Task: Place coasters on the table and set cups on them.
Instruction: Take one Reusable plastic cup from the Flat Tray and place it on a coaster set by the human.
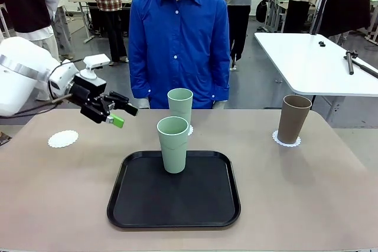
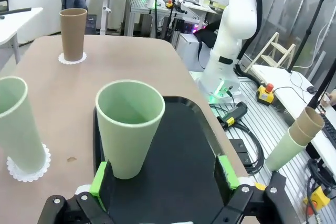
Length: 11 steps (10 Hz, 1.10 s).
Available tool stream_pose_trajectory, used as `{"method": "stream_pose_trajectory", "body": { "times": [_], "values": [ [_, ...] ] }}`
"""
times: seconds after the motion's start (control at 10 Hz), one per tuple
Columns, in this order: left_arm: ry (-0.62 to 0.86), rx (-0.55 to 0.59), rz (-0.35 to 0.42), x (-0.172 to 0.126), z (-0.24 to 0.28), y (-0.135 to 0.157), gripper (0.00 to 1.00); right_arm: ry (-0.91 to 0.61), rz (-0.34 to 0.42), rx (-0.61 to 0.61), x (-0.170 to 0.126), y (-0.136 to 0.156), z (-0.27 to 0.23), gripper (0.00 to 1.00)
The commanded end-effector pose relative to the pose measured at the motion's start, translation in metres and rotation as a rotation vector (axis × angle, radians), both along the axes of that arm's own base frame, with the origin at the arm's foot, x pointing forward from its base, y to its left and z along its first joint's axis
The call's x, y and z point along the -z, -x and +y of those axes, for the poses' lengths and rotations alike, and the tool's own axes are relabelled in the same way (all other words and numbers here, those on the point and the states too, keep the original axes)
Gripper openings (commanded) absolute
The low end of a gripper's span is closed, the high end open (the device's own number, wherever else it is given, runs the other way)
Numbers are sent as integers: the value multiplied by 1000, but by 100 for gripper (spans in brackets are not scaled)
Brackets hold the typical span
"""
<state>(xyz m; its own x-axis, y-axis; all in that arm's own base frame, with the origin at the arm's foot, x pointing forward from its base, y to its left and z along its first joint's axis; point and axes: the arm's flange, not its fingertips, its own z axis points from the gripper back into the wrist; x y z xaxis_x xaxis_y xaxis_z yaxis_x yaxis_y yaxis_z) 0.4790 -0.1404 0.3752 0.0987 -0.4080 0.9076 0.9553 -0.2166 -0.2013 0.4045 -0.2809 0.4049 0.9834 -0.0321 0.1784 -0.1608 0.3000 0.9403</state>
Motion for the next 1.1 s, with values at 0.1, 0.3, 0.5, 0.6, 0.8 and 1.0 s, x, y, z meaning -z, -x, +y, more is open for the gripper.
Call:
{"method": "stream_pose_trajectory", "body": {
  "times": [0.1, 0.3, 0.5, 0.6, 0.8, 1.0],
  "values": [
    [86, -56, -66, 48, -17, 7, 100, 2, 3, 3, 0, 0, 0, 100],
    [157, -77, -82, 63, -24, 0, 100, 2, 3, 3, 0, 0, 0, 100],
    [212, -50, -91, 79, -31, 0, 100, 2, 3, 3, 0, 0, 0, 100],
    [217, -43, -81, 83, -30, -5, 100, 2, 3, 3, 0, 0, 0, 100],
    [241, -33, -56, 102, -36, -8, 100, 2, 3, 3, 0, 0, 0, 100],
    [259, -46, -51, 108, -40, -22, 100, 2, 3, 3, 0, 0, 0, 100]
  ]
}}
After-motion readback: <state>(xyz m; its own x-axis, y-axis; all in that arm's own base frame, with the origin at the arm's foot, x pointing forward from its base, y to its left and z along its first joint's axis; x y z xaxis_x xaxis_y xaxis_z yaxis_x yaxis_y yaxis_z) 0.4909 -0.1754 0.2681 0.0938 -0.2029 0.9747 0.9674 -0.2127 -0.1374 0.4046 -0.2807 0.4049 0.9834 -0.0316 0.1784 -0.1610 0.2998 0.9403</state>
